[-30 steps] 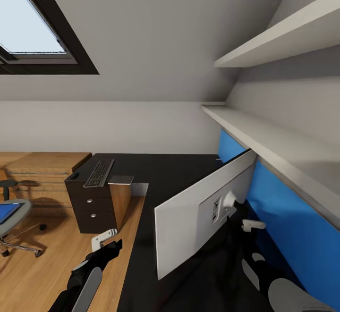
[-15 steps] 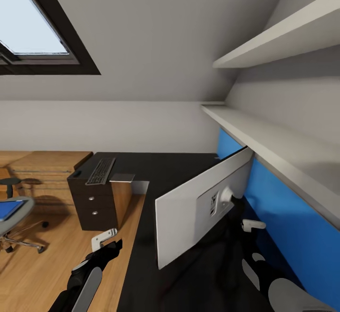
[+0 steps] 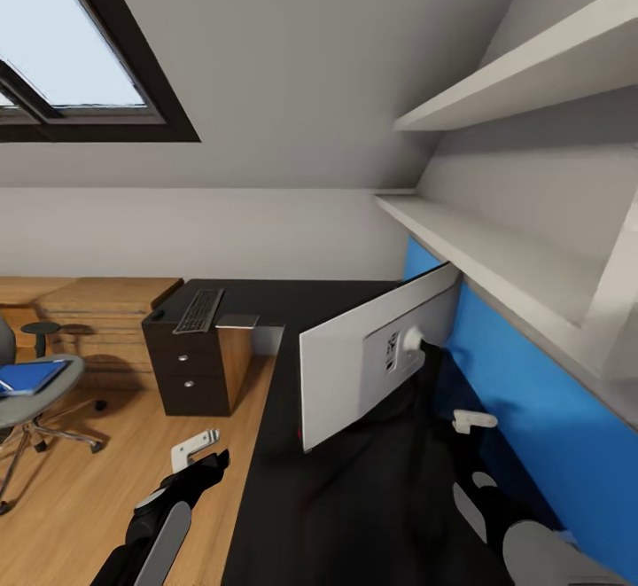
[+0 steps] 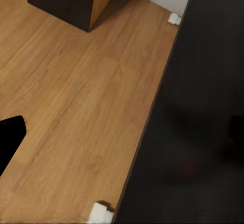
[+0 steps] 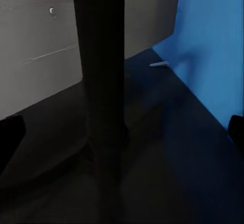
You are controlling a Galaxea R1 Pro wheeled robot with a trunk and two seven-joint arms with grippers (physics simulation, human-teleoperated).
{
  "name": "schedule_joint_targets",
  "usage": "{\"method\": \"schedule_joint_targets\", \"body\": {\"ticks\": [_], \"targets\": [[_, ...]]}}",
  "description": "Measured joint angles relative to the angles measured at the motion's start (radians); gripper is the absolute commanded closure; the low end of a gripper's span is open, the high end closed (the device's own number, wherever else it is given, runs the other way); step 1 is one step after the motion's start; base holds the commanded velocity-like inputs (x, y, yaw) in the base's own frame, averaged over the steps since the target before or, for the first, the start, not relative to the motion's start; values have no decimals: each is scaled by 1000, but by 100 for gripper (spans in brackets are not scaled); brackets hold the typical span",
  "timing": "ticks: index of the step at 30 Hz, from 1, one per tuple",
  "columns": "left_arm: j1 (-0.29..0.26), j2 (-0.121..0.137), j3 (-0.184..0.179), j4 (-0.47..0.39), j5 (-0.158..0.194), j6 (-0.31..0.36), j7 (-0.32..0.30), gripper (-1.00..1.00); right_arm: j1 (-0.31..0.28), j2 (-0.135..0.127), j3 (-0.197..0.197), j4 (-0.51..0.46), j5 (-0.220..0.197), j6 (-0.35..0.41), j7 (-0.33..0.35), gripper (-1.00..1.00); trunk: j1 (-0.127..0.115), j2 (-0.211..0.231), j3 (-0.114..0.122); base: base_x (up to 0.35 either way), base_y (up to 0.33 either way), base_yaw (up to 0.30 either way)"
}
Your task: In the bedroom, organize the workspace by keeping the computer under the desk, ensuring the monitor is on the desk, placing the keyboard on the desk next to the monitor, placing the mouse on the desk next to the keyboard, moving the folder from the swivel chair onto the desk next to the mouse, stacking the notebook on top of the folder with the pen on top of the notebook, and positioning the swivel chair next to the desk.
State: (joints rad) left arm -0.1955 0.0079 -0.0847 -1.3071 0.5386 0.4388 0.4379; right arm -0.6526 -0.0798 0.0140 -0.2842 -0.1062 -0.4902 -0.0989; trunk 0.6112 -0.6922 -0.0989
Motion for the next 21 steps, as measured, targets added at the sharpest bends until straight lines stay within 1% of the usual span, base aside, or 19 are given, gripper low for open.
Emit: {"method": "schedule_joint_targets", "body": {"ticks": [1,2,3,4,5,6,7,9,11,14,16,21], "targets": [[0,0,0,0,0,0,0,-100,0,0,0,-8,0,13,2,-100,0,0,0,-325,101,0],[0,0,0,0,0,0,0,-100,1,1,0,-40,0,53,4,-100,0,0,0,-256,41,0],[0,0,-1,1,0,1,-1,-100,10,3,-1,-162,-2,176,7,-100,0,0,0,-221,26,0],[0,0,-2,1,0,1,-1,-100,32,4,-2,-252,-5,239,8,-100,0,0,0,-203,21,0],[0,0,-2,1,0,1,-1,-100,49,5,-2,-299,-7,272,8,-100,0,0,0,-171,13,0],[0,0,-2,1,-1,1,-1,-100,93,6,-2,-394,-8,331,7,-100,0,0,0,-82,6,0],[0,0,-2,1,-1,2,-1,-100,189,12,-2,-577,-9,432,-4,-100,-1,-1,0,-65,9,0],[0,0,-2,1,-1,1,-1,-100,249,23,-3,-683,-9,484,-24,-100,-1,0,0,-42,53,0],[0,0,-2,2,-1,2,-1,-100,262,27,-3,-706,-9,495,-33,-100,-1,0,0,-27,125,0],[0,0,-2,0,-1,1,-1,-100,301,52,-2,-797,-11,526,-78,-100,-1,0,0,-10,235,0],[0,0,-3,0,-1,2,-1,-100,314,58,-2,-828,-13,532,-87,-100,-1,0,0,-4,273,0],[0,0,-3,0,-1,3,-1,-100,328,66,1,-854,-12,540,-95,-100,-1,0,0,-2,288,0]]}}
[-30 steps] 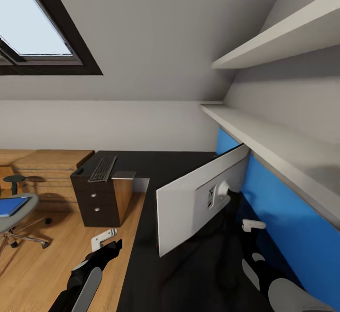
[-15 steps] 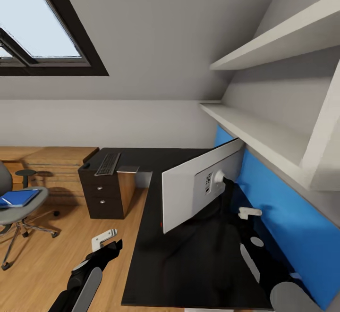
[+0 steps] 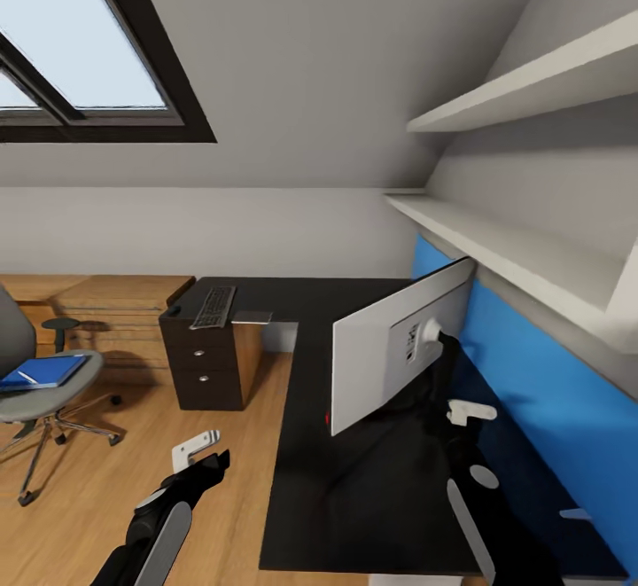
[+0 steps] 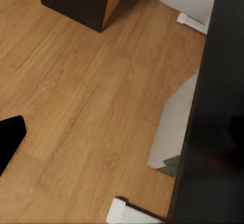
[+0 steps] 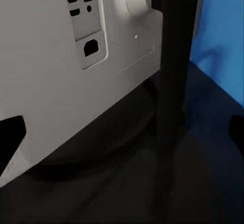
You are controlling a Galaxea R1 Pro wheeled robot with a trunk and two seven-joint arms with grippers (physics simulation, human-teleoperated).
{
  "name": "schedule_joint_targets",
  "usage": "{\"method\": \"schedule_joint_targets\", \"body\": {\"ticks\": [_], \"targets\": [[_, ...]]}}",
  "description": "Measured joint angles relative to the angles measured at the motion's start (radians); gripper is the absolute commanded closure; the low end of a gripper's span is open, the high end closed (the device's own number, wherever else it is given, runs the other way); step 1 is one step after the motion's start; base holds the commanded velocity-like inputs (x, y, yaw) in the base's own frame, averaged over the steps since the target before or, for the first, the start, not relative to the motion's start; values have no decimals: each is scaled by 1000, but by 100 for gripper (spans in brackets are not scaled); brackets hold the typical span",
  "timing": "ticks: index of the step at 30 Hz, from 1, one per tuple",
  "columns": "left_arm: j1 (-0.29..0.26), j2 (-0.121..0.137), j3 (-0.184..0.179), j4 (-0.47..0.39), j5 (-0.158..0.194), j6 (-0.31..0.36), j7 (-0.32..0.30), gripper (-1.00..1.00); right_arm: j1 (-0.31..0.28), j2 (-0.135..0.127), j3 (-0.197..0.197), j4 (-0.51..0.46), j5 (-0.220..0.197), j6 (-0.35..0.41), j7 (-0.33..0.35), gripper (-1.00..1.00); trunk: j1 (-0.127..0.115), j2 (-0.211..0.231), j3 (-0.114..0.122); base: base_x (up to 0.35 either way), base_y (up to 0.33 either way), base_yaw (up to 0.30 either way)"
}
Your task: In the bedroom, organize the workspace by keeping the computer under the desk, ensuring the monitor is on the desk, placing the keyboard on the desk next to the monitor, placing the mouse on the desk next to the keyboard, moving the folder from the swivel chair onto the desk next to the mouse, stacking the notebook on top of the folder with the pen on top of the notebook, and positioning the swivel chair next to the desk.
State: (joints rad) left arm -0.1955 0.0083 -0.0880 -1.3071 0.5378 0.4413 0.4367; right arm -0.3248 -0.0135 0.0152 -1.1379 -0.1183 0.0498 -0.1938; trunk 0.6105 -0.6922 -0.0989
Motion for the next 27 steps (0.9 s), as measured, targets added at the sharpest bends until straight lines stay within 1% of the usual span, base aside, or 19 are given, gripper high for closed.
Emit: {"method": "schedule_joint_targets", "body": {"ticks": [7,10,11,18,22,23,24,25,27], "targets": [[0,0,-1,1,1,4,0,-100,8,18,1,-13,3,-3,1,-100,0,0,0,-1,296,0],[0,0,-1,1,1,5,0,-100,11,30,4,-14,5,-5,2,-100,0,0,0,-64,244,0],[0,-1,-2,1,2,6,0,-100,13,40,15,-15,6,-7,1,-100,0,0,0,-131,161,0],[0,-1,-3,2,2,6,0,-100,14,47,26,-15,8,-8,1,-100,0,0,0,-171,116,0],[0,-1,-2,1,2,6,0,-100,14,42,25,-14,11,-10,1,-100,0,0,0,-168,214,0],[0,-1,-2,1,2,3,-1,-100,14,45,26,-5,36,-90,-10,-100,0,0,0,-21,316,0],[0,-1,-2,1,2,3,-1,-100,14,46,26,-1,42,-113,-15,-100,0,0,0,-14,282,0],[0,-1,-2,1,2,3,-1,-100,14,47,27,15,52,-158,-26,-100,0,0,0,-11,238,0],[0,-1,-2,1,2,3,-1,-100,14,49,29,37,60,-207,-38,-100,0,0,0,-7,156,0]]}}
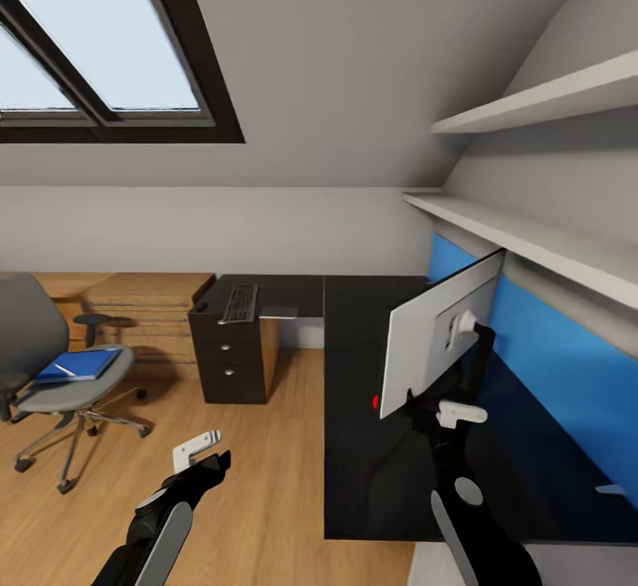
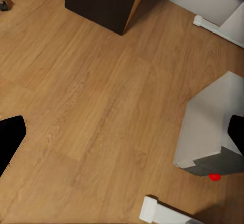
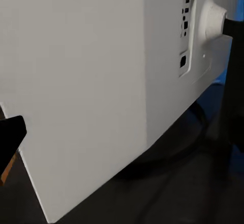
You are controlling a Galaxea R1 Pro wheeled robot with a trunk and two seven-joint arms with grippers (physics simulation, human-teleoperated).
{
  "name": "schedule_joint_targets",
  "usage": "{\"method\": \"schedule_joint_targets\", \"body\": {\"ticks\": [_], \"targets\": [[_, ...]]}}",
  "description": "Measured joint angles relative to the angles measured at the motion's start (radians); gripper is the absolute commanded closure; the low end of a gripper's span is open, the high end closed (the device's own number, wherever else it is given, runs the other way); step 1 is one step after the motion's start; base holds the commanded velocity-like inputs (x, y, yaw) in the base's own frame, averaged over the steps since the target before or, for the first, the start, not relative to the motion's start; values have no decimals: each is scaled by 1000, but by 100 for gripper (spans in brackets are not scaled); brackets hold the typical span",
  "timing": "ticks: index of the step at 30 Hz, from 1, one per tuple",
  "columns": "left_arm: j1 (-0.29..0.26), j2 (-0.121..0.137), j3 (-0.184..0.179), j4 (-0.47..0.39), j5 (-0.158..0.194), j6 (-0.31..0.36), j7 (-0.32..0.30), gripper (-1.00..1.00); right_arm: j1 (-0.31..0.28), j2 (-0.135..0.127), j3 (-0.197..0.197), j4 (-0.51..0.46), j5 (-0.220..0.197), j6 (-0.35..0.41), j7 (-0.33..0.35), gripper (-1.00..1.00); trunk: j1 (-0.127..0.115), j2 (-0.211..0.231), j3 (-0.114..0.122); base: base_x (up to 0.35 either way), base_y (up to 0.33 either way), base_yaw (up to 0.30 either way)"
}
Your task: In the bedroom, organize the workspace by keeping the computer under the desk, ensuring the monitor is on the desk, placing the keyboard on the desk next to the monitor, placing the mouse on the desk next to the keyboard, moving the folder from the swivel chair onto the desk next to the mouse, stacking the notebook on top of the folder with the pen on top of the notebook, and positioning the swivel chair next to the desk.
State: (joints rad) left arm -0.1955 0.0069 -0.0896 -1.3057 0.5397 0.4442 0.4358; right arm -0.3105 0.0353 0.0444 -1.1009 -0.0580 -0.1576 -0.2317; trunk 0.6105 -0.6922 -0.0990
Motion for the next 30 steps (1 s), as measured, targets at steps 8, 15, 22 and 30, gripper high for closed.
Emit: {"method": "schedule_joint_targets", "body": {"ticks": [8,15,22,30], "targets": [[0,0,1,2,1,0,0,-100,0,28,48,93,22,-225,-41,-100,0,0,0,-2,45,0],[0,0,0,3,0,-1,0,-100,0,39,81,109,97,-272,-129,-100,0,0,0,80,3,0],[0,-4,-10,3,-1,-4,0,-100,0,55,95,98,169,-143,-309,-100,0,0,0,189,0,0],[0,-5,-63,6,1,-2,7,-100,0,82,121,87,181,25,-404,-100,0,0,0,30,0,0]]}}
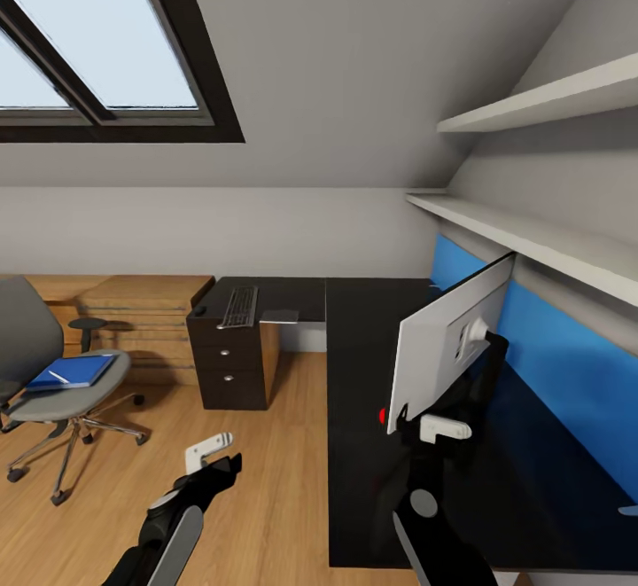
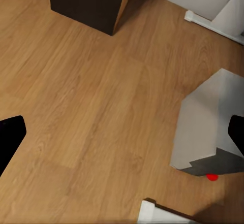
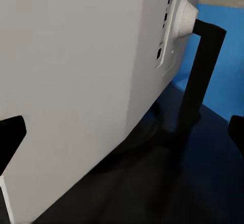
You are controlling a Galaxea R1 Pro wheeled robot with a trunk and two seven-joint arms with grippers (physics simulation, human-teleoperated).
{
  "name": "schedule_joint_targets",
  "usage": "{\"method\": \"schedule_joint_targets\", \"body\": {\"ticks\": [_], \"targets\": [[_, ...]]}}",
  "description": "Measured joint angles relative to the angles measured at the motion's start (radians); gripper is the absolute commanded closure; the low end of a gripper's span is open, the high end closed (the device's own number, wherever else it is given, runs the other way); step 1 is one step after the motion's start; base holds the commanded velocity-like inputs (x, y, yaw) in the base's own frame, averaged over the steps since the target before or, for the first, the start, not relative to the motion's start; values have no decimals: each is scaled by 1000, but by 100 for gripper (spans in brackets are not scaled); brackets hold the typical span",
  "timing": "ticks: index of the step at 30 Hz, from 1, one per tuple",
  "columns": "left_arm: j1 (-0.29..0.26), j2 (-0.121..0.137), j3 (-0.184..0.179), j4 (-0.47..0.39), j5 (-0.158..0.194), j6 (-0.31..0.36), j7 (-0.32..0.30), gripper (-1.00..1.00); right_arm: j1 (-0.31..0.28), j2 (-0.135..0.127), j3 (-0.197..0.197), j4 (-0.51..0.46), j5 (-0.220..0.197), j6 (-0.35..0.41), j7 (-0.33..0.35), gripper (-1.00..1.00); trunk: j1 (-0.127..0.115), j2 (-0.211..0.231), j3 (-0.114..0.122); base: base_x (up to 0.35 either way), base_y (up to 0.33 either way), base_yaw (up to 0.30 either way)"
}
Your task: In the bedroom, organize the workspace by keeping the computer under the desk, ensuring the monitor is on the desk, placing the keyboard on the desk next to the monitor, placing the mouse on the desk next to the keyboard, moving the folder from the swivel chair onto the desk next to the mouse, stacking the notebook on top of the folder with the pen on top of the notebook, and positioning the swivel chair next to the desk.
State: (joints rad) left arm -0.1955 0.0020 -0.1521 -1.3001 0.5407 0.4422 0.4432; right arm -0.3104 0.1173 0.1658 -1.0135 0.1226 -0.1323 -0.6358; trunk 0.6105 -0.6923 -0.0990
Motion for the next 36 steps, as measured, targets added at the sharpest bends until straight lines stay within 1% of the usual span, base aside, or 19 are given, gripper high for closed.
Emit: {"method": "schedule_joint_targets", "body": {"ticks": [5,10,16,21,36], "targets": [[0,-1,-7,0,-1,-1,1,-100,0,4,37,-3,1,25,-11,-100,0,0,0,6,0,0],[0,0,-10,1,0,-1,1,-100,0,5,65,-4,0,21,-16,-100,0,0,0,2,0,0],[0,1,-10,1,0,-2,1,-100,0,5,74,-5,2,-15,-18,-100,0,0,0,0,0,0],[0,1,-9,1,0,-2,0,-100,0,5,77,-6,4,-26,-19,-100,0,0,0,50,48,0],[0,1,-11,1,-1,-2,-2,-100,0,-1,77,-3,4,-34,-17,-100,0,0,0,207,171,0]]}}
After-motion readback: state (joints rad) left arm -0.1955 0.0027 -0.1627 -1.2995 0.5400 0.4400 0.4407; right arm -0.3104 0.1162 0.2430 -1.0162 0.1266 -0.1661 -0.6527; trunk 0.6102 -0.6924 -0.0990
